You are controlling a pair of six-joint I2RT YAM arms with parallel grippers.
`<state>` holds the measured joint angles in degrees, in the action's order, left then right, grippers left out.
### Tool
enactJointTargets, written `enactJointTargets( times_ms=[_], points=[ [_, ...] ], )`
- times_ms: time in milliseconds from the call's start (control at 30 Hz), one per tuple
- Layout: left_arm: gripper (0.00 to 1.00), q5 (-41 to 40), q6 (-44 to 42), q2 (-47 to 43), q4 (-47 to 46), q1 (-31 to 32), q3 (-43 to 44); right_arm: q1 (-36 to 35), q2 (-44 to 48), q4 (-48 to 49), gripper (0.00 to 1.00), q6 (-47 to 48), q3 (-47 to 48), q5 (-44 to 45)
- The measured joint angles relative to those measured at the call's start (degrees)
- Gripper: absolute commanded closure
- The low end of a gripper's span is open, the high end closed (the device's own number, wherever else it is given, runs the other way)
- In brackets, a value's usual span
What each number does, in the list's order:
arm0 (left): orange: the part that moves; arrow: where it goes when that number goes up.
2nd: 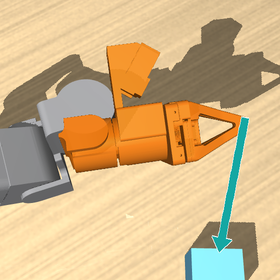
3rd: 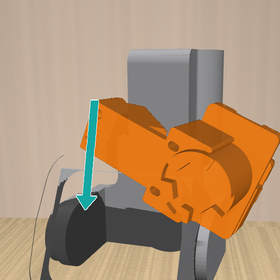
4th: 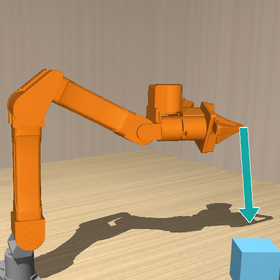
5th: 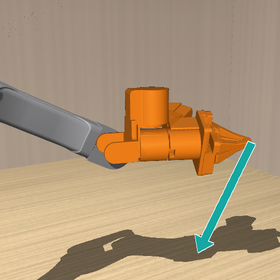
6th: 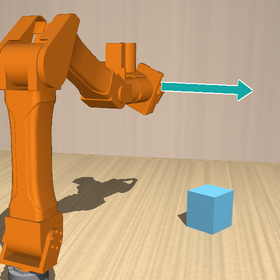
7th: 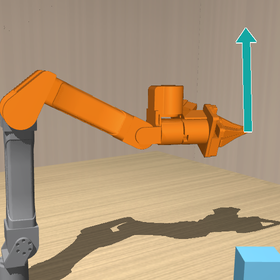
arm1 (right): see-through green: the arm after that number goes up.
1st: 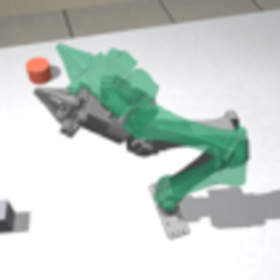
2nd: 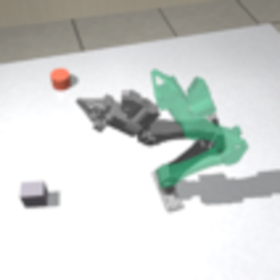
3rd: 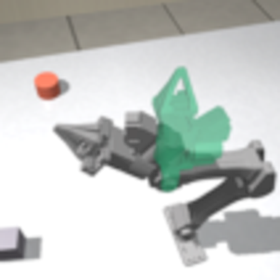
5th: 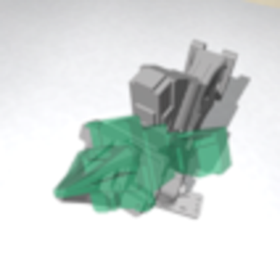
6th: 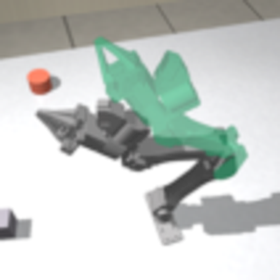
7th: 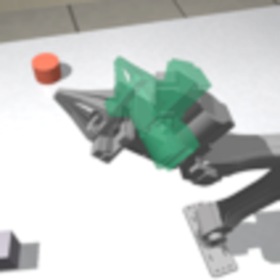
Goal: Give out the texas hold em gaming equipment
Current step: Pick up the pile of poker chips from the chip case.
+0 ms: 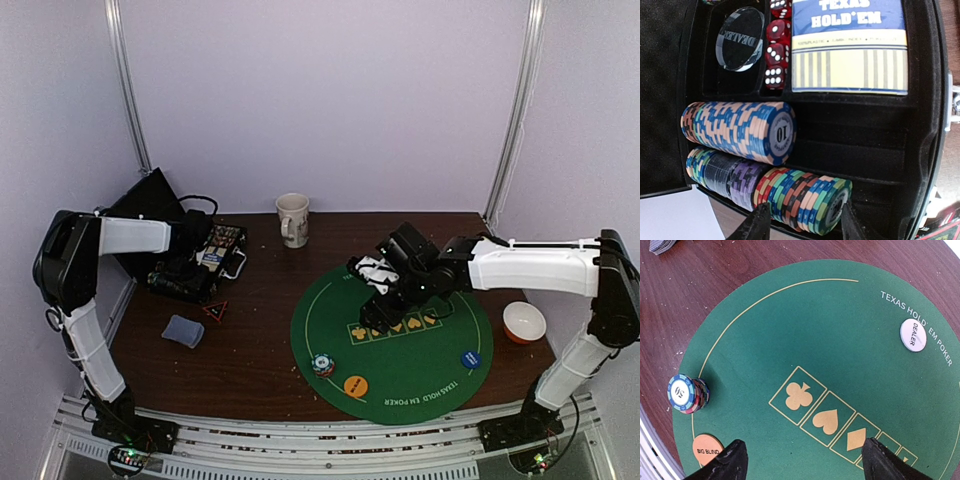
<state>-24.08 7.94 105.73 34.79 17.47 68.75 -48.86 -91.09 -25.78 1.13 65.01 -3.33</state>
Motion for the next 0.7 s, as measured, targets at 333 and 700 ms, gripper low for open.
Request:
enactJointTargets(
  times_ms=[333,700],
  points=[
    [0.45,2.21,-0.87,-0.94,-0.02,1.42,-0.33,0.00,-0.76,-0.76,0.19,0.22,0.31,-0.63],
    [0.44,2.43,-1.18,-0.94,0.02,1.77,-0.35,0.00,-0.94,-1.18,0.18,0.26,0.31,-0.90]
  ],
)
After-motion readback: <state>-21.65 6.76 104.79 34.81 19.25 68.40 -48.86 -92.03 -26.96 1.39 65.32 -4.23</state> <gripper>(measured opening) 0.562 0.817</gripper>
